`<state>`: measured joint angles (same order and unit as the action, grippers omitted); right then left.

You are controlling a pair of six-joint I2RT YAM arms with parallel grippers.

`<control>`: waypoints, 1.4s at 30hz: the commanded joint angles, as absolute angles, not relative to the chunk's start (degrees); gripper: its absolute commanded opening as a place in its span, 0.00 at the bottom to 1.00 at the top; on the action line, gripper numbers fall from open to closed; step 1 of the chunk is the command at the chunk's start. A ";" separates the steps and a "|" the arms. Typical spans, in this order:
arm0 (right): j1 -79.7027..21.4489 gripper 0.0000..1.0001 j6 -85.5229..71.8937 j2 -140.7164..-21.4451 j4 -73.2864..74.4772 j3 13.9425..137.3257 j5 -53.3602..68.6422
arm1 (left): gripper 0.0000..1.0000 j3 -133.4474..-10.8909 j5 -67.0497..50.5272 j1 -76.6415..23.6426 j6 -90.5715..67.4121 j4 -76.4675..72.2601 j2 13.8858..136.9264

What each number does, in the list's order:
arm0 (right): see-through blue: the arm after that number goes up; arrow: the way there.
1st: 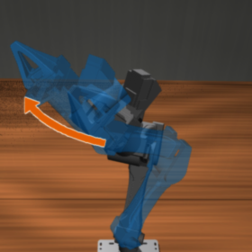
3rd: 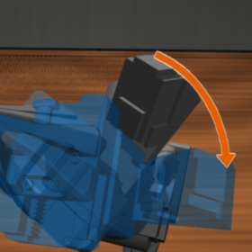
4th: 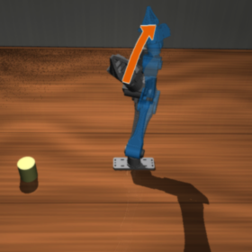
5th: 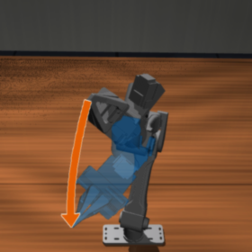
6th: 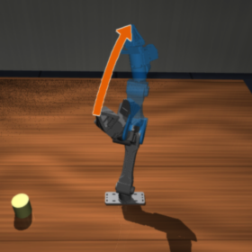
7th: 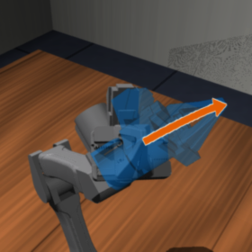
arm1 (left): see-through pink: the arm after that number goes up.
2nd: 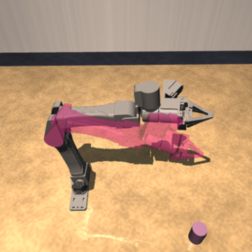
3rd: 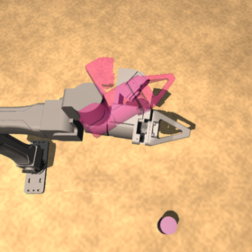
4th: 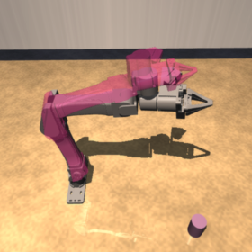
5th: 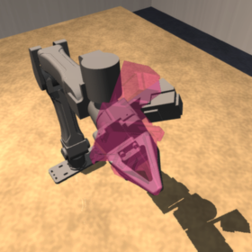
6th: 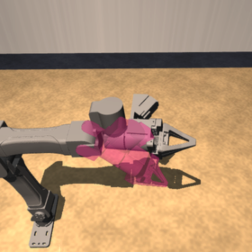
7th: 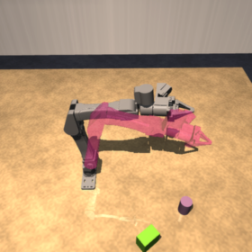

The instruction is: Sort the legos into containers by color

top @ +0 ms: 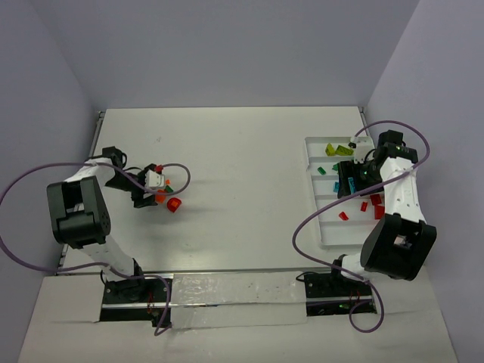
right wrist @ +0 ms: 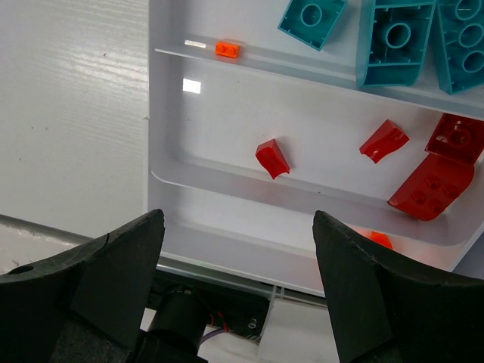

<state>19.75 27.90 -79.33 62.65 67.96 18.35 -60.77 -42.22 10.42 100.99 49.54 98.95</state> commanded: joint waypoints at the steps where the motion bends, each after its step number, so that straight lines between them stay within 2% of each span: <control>1: 19.25 0.86 27.08 -79.88 63.28 69.87 19.16 | 0.84 -63.45 -43.08 8.81 104.07 51.64 100.86; 14: 19.05 0.86 27.16 -80.16 63.63 70.12 18.91 | 0.79 -66.38 -37.80 7.65 101.99 52.12 107.21; 18: 18.81 0.86 27.16 -80.24 63.72 70.22 19.07 | 0.72 -66.71 -36.74 7.65 101.87 52.12 108.19; 20: 18.72 0.87 27.16 -80.25 63.81 70.40 19.07 | 0.63 -67.15 -36.48 7.65 101.87 52.64 108.54; 22: 18.63 0.87 27.16 -80.33 63.90 70.66 19.16 | 0.57 -67.15 -36.56 7.65 101.95 52.73 108.46; 33: 16.10 0.88 25.02 -81.00 63.95 73.91 22.57 | 0.45 -67.92 -38.76 7.96 100.11 53.51 104.93; 35: 15.11 0.91 24.30 -80.95 63.98 74.97 24.52 | 0.43 -69.78 -39.99 8.29 99.62 55.28 103.94; 36: 14.15 1.00 23.96 -80.98 63.96 75.51 25.65 | 0.42 -71.66 -40.56 8.44 99.34 56.35 103.23; 42: 8.46 1.00 18.55 -82.00 60.79 78.64 35.36 | 0.37 -77.71 -45.56 8.30 98.30 62.92 98.06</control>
